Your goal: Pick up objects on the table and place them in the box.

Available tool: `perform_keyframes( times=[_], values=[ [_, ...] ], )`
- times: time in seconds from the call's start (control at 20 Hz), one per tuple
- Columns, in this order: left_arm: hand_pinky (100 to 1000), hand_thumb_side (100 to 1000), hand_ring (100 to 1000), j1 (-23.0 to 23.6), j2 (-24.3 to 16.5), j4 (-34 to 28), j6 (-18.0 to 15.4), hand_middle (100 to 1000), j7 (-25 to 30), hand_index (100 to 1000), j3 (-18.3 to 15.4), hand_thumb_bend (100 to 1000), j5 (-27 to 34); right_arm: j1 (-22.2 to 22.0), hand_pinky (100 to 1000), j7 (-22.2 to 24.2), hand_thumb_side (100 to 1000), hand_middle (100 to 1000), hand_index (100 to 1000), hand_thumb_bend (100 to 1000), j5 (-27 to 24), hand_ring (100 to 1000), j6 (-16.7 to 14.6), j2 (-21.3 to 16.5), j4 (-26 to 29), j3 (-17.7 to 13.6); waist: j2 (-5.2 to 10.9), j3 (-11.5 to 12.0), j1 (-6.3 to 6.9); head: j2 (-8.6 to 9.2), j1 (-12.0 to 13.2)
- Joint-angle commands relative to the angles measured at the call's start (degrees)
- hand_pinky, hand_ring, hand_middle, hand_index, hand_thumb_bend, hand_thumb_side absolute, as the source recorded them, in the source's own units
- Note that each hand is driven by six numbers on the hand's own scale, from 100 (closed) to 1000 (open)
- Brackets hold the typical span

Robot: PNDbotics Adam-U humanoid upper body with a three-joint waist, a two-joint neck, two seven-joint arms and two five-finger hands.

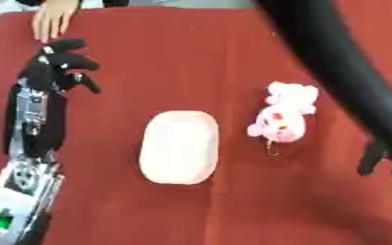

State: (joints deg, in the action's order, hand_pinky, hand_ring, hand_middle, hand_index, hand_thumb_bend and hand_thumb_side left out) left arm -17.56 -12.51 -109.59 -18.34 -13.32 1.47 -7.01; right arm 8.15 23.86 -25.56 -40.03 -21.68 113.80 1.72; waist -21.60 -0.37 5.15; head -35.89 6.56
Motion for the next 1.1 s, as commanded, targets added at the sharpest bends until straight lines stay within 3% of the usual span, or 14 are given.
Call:
perform_keyframes(
  times=[0.05,0.55,1.1],
  values=[
    [374,895,627,-0.1,-1.2,-1.2,-0.8,726,-0.5,668,-0.7,100,0.1,0.3,490,3.4,902,758,867,255,4.9,692,-11.4,0.9,0.8,-0.5,0.88,-0.1,-0.09,0.50,0.9],
    [388,916,659,0.5,-1.6,-1.6,-4.2,747,-1.5,706,-1.1,110,1.2,-0.2,444,-7.4,893,746,864,249,18.0,641,-11.9,2.6,0.8,1.0,1.13,-1.1,0.16,0.84,0.6],
    [419,894,683,-0.4,-2.7,-3.7,-5.8,751,-1.5,709,-1.3,105,0.9,0.3,443,-13.1,901,750,861,234,24.2,637,-11.9,2.8,0.8,2.1,1.33,-2.9,0.92,-0.73,1.4]
  ],
)
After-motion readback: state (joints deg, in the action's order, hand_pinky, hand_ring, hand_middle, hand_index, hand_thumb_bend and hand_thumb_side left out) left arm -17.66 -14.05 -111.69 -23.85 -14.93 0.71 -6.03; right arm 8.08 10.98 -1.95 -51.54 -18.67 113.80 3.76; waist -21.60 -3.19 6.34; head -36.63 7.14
